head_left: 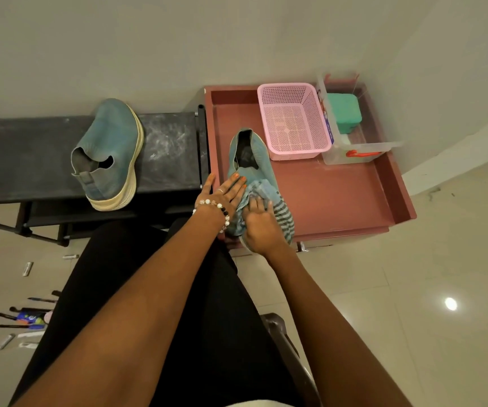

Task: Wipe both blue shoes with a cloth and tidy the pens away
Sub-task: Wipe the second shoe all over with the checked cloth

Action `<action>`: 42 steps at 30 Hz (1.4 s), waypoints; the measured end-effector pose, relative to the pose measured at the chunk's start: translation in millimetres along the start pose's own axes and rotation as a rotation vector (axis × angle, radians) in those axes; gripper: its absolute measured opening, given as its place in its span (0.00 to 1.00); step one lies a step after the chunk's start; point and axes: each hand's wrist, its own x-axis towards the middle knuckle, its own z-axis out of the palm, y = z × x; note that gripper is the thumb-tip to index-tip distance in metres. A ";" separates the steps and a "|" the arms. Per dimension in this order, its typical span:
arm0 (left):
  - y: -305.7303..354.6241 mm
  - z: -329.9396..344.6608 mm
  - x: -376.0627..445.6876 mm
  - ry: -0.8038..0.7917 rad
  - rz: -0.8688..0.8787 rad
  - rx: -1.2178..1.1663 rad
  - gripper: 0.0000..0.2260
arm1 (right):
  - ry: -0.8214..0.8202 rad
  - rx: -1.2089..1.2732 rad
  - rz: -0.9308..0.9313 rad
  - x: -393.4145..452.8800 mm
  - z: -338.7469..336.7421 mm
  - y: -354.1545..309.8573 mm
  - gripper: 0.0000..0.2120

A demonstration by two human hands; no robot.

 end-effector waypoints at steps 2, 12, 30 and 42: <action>-0.1 1.1 -0.5 -0.008 -0.006 0.012 0.30 | 0.004 0.104 -0.011 -10.4 4.1 0.4 0.29; 4.2 3.4 -1.6 0.036 -0.045 -0.002 0.34 | -0.021 0.181 -0.141 -58.4 3.4 16.2 0.32; 12.1 -9.2 -10.7 0.053 -0.054 -0.163 0.28 | 0.145 0.884 0.351 -81.4 -56.4 51.7 0.23; 35.9 -3.2 -17.7 0.047 -0.029 -0.310 0.32 | 0.220 0.346 0.082 -30.2 -30.5 39.1 0.28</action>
